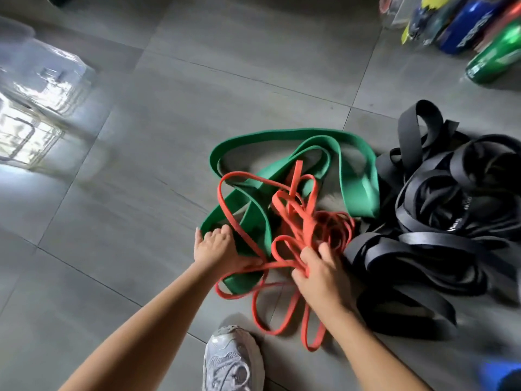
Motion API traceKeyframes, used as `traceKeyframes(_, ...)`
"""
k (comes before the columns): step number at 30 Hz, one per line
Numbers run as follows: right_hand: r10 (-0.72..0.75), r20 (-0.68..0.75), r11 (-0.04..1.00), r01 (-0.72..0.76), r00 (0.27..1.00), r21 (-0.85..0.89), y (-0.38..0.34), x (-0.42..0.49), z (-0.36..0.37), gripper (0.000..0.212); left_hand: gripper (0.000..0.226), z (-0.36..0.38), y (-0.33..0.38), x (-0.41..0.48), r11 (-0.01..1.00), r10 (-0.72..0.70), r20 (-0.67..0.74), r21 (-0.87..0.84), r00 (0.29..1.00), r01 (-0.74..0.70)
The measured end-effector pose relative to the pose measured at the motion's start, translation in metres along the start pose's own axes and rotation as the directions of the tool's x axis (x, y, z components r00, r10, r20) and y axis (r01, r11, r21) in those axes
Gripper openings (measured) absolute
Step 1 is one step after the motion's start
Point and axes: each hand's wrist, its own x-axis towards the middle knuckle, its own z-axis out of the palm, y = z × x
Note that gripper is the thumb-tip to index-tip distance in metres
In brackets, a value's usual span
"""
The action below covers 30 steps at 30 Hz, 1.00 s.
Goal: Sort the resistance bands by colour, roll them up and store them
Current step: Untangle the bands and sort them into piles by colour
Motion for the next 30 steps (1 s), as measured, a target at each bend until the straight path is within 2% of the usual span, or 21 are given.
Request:
traceKeyframes(3, 0.153, -0.211, 0.982, -0.125, 0.965, 0.142, 0.012, 0.009, -0.028, 0.018, 0.090, -0.005, 0.001, 0.003, 0.999, -0.028, 0.011, 0.039, 1.000, 0.027)
traceKeyframes(7, 0.205, -0.372, 0.952, -0.097, 0.905, 0.289, 0.020, 0.021, -0.057, 0.016, 0.101, -0.004, 0.013, -0.002, 0.991, -0.120, 0.080, -0.046, 0.989, 0.124)
traceKeyframes(8, 0.218, -0.397, 0.937, -0.078, 0.892, 0.340, 0.020, 0.023, -0.061, 0.014, 0.095, -0.003, 0.015, -0.003, 0.988, -0.131, 0.107, -0.063, 0.986, 0.138)
traceKeyframes(10, 0.157, -0.428, 0.924, 0.021, 0.890, 0.381, 0.018, 0.024, -0.065, 0.012, 0.064, 0.001, 0.013, 0.000, 0.991, -0.111, 0.092, -0.057, 0.989, 0.117)
traceKeyframes(12, -0.046, -0.371, 0.963, 0.140, 0.928, 0.232, 0.020, 0.017, -0.063, 0.022, 0.034, -0.002, 0.004, 0.006, 0.993, -0.101, -0.010, -0.064, 0.995, 0.100)
traceKeyframes(14, -0.197, -0.235, 0.979, 0.201, 0.952, -0.005, 0.029, 0.007, -0.057, 0.042, 0.023, -0.012, -0.006, 0.010, 0.992, -0.092, -0.118, -0.096, 0.989, 0.081)
traceKeyframes(16, -0.184, -0.115, 0.977, 0.170, 0.976, -0.126, 0.040, -0.002, -0.050, 0.053, 0.020, -0.029, -0.019, 0.012, 0.977, -0.129, -0.255, -0.198, 0.958, 0.079)
traceKeyframes(18, -0.142, -0.063, 0.979, 0.131, 0.988, -0.155, 0.047, -0.009, -0.043, 0.056, 0.022, -0.053, -0.033, 0.011, 0.933, -0.209, -0.402, -0.355, 0.892, 0.059)
traceKeyframes(20, -0.114, -0.012, 0.986, 0.112, 0.993, -0.124, 0.044, -0.012, -0.037, 0.049, 0.031, -0.074, -0.044, 0.012, 0.824, -0.341, -0.497, -0.567, 0.798, -0.001)
traceKeyframes(21, -0.096, 0.007, 0.991, 0.096, 0.995, -0.093, 0.039, -0.011, -0.037, 0.041, 0.035, -0.084, -0.048, 0.012, 0.700, -0.439, -0.491, -0.712, 0.752, -0.057)
traceKeyframes(22, -0.073, 0.032, 0.996, 0.075, 0.997, -0.056, 0.031, -0.010, -0.037, 0.032, 0.037, -0.093, -0.052, 0.012, 0.520, -0.525, -0.442, -0.843, 0.727, -0.137)
traceKeyframes(23, -0.065, 0.044, 0.997, 0.067, 0.997, -0.025, 0.023, -0.007, -0.036, 0.026, 0.037, -0.101, -0.055, 0.011, 0.343, -0.581, -0.387, -0.914, 0.715, -0.216)
traceKeyframes(24, -0.067, 0.040, 0.998, 0.068, 0.997, -0.010, 0.016, -0.004, -0.034, 0.025, 0.035, -0.106, -0.059, 0.008, 0.241, -0.611, -0.369, -0.929, 0.700, -0.280)
traceKeyframes(27, -0.019, 0.036, 1.000, 0.020, 0.999, -0.006, 0.003, 0.010, -0.030, 0.029, 0.031, -0.117, -0.070, -0.001, 0.285, -0.587, -0.481, -0.876, 0.651, -0.390)
traceKeyframes(28, 0.012, 0.033, 1.000, -0.012, 0.999, 0.007, 0.002, 0.015, -0.030, 0.029, 0.029, -0.121, -0.071, -0.003, 0.252, -0.598, -0.494, -0.863, 0.631, -0.438)
traceKeyframes(30, 0.063, -0.007, 0.992, -0.062, 0.998, 0.112, 0.001, 0.021, -0.028, 0.024, 0.024, -0.128, -0.073, -0.008, 0.097, -0.681, -0.460, -0.828, 0.570, -0.553)
